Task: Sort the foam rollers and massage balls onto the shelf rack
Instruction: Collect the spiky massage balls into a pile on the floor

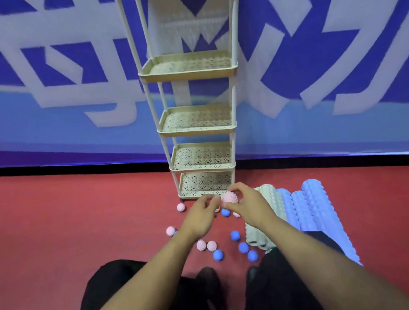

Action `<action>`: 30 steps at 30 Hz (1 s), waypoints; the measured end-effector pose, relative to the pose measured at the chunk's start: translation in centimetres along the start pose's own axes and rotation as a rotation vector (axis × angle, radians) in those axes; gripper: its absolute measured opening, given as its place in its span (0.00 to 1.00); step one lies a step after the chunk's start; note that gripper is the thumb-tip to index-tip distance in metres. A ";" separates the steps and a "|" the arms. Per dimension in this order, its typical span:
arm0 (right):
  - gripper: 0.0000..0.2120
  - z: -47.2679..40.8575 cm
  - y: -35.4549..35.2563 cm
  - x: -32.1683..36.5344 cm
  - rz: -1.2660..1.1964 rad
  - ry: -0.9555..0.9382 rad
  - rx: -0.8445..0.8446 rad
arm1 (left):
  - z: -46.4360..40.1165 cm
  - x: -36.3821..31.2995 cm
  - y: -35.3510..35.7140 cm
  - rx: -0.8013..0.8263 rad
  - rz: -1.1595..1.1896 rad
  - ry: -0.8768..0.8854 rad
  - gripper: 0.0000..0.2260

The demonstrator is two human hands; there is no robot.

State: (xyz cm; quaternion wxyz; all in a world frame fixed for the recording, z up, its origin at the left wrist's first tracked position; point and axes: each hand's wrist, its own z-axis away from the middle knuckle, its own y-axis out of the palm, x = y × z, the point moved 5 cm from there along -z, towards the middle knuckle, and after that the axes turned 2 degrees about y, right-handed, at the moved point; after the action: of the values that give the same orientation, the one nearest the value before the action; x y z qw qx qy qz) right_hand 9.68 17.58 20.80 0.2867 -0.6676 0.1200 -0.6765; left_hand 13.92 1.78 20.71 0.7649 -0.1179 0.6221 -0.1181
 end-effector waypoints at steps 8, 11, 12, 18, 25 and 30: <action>0.19 4.5 0.8 3.2 0.007 -0.146 0.056 | 4.2 -0.5 -0.5 0.028 0.378 -0.109 0.10; 0.19 4.7 1.3 3.3 -0.002 -0.169 0.078 | 4.3 -0.1 -0.6 0.039 0.438 -0.121 0.11; 0.20 4.6 1.5 3.3 0.003 -0.168 0.091 | 4.1 0.1 -0.7 0.023 0.447 -0.117 0.11; 0.27 2.5 3.1 1.7 0.005 -0.066 0.145 | 1.5 2.7 -1.5 -0.089 0.415 -0.124 0.11; 0.27 -2.5 7.4 -7.1 0.216 0.143 0.242 | -5.6 12.4 -2.1 -0.086 0.222 -0.273 0.19; 0.23 -4.6 13.4 -16.2 0.342 0.331 0.349 | -10.9 23.5 -1.2 -0.094 0.143 -0.425 0.09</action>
State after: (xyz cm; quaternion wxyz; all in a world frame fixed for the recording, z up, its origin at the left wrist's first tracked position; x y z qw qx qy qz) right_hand 7.39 14.66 -0.35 0.4835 -0.4591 0.1579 -0.7284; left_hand 7.85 -7.44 -2.72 0.8788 -0.1311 0.4588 -0.0072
